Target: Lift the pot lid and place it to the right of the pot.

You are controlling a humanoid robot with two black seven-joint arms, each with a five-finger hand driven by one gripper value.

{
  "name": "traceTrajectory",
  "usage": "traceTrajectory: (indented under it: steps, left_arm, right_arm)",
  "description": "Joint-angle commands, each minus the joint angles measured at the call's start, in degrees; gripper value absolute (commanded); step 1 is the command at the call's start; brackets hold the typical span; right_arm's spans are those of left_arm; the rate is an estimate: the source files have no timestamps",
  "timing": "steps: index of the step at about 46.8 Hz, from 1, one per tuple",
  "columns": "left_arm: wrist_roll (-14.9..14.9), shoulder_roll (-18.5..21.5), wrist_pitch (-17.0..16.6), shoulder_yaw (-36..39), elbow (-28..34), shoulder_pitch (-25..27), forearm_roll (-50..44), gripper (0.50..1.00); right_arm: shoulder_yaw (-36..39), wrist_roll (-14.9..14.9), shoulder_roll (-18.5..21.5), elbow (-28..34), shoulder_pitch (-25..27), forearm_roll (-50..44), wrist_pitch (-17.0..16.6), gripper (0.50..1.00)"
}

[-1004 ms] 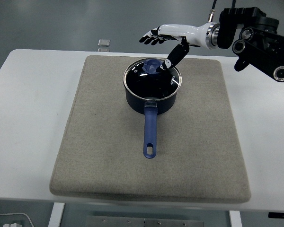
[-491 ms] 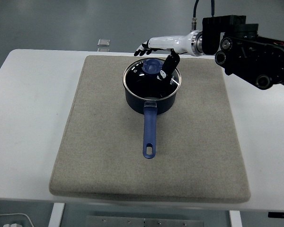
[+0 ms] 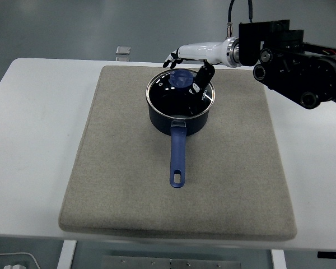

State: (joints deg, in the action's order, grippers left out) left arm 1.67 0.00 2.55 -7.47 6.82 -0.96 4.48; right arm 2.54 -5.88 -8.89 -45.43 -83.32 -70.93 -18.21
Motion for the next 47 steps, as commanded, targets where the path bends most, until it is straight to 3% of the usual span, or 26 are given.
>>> traceTrajectory:
  steps: [1,13,33,47]
  left_arm:
    - [0.00,0.00,0.00,0.00,0.04,-0.01,0.00,1.000]
    - [0.00,0.00,0.00,0.00,-0.05,-0.01,0.00,1.000]
    - [0.00,0.00,0.00,0.00,0.04,-0.01,0.00,1.000]
    - [0.00,0.00,0.00,0.00,0.04,-0.01,0.00,1.000]
  right_arm:
    - [0.00,0.08,0.01,-0.01,0.08,0.00,0.19,0.850]
    - [0.00,-0.01,0.01,-0.01,-0.09,0.00,0.19,0.803]
    - [0.00,-0.01,0.72,-0.01,0.00,0.00,-0.07,0.795]
    - [-0.08,-0.01,0.81,-0.01,0.00,-0.18,-0.25,0.744]
